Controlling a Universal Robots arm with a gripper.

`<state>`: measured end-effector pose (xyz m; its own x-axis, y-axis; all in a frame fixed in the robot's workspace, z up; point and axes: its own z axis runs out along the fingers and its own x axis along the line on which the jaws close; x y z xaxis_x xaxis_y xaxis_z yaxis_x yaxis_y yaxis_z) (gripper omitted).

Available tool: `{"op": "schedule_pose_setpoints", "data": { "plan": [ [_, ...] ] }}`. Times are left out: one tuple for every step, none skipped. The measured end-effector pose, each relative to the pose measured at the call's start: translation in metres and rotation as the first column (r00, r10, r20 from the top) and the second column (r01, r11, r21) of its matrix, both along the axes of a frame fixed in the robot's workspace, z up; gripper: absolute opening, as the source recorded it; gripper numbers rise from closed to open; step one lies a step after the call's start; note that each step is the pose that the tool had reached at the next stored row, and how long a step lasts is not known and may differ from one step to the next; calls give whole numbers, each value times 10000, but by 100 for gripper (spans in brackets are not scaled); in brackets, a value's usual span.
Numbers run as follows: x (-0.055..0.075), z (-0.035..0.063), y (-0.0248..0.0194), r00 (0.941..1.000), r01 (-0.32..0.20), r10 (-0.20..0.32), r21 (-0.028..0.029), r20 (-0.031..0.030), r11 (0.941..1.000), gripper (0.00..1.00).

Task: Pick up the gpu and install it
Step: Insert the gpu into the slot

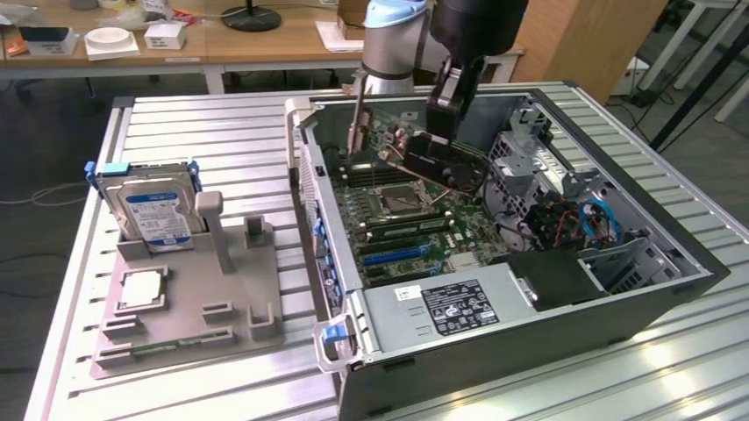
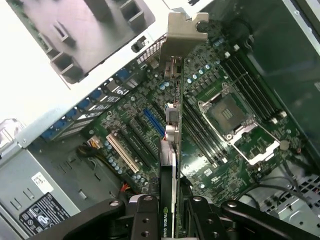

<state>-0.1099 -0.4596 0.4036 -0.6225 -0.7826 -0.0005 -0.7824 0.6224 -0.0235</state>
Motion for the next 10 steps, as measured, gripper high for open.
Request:
{"op": "schedule_pose_setpoints", "data": {
  "plan": [
    [0,-2,0,9999,-155,155,0,0,9999,26],
    [1,-3,0,9995,-323,323,-1,0,9995,26],
    [1,-5,0,9988,-485,485,-1,-1,9988,26],
    [2,-7,0,9978,-658,658,-1,-1,9978,26],
    [2,-9,0,9966,-822,822,0,0,9966,26],
    [2,-11,0,9951,-987,987,0,0,9951,26],
    [3,-13,0,9933,-1152,1152,-1,0,9933,26],
    [3,-15,0,9913,-1318,1318,0,0,9913,26],
    [3,-17,0,9890,-1482,1482,-1,0,9890,26],
    [4,-19,0,9861,-1661,1661,-1,0,9861,26]
  ]
}}
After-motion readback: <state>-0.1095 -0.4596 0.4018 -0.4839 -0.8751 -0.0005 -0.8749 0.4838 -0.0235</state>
